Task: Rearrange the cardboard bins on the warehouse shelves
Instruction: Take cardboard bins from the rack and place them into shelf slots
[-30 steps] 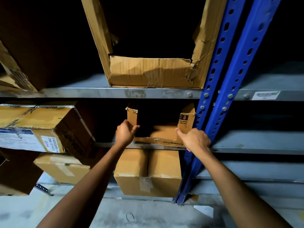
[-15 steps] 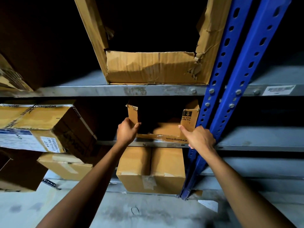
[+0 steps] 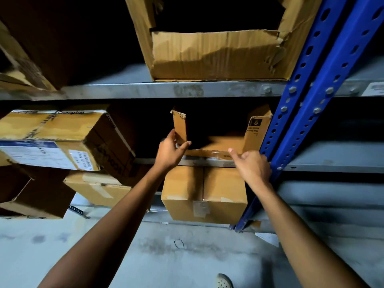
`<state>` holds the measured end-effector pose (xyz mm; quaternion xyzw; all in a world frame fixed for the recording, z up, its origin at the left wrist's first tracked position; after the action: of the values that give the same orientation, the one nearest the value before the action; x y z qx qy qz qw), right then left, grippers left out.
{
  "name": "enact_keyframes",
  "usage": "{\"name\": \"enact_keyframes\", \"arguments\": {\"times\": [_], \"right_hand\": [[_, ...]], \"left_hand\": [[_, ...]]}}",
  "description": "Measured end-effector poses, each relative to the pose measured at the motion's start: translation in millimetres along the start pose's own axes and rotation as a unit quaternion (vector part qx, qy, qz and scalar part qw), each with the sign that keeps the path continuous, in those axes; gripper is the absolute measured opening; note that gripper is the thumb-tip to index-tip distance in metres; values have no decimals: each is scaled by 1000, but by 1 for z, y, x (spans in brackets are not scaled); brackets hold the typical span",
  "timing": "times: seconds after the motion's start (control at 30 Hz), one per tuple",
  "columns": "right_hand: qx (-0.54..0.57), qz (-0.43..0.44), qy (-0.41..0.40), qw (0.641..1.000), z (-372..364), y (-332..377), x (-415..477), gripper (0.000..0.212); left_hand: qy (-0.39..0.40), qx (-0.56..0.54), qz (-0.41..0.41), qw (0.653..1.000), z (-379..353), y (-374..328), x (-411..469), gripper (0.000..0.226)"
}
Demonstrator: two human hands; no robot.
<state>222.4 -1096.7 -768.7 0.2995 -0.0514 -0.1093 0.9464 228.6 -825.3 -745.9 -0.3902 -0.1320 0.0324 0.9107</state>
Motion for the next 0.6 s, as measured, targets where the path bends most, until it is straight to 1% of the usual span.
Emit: {"name": "enact_keyframes", "arguments": {"times": [0.07, 0.1, 0.13, 0.23, 0.37, 0.5, 0.6], "right_hand": [[34, 57, -17, 998, -6, 24, -30, 50], [51, 82, -28, 995, -9, 36, -43, 44], [69, 103, -38, 992, -12, 51, -60, 42], [132, 171, -70, 974, -12, 99, -114, 44], [212, 237, -126, 940, 5, 159, -203, 42], [255, 287, -156, 910, 13, 209, -283, 40], [269, 295, -151, 905, 10, 236, -321, 41]], "left_hand": [[-8, -22, -26, 999, 17, -2, -18, 66], [-20, -27, -39, 999, 27, -4, -28, 73], [-38, -29, -58, 997, 44, -5, -39, 75], [-98, -34, -125, 987, 105, -12, -77, 67], [-158, -38, -175, 971, 196, -15, -137, 56], [-200, -27, -201, 958, 272, 2, -200, 48], [-229, -29, -188, 955, 315, 21, -231, 46]]}}
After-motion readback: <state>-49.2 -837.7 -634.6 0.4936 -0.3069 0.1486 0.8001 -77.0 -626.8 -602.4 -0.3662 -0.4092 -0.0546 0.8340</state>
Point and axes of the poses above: each hand's wrist, its own x-axis towards the middle knuckle, its own z-axis out of the back of the hand, y = z × x, the point moved 6 cm from there along x, towards the middle knuckle
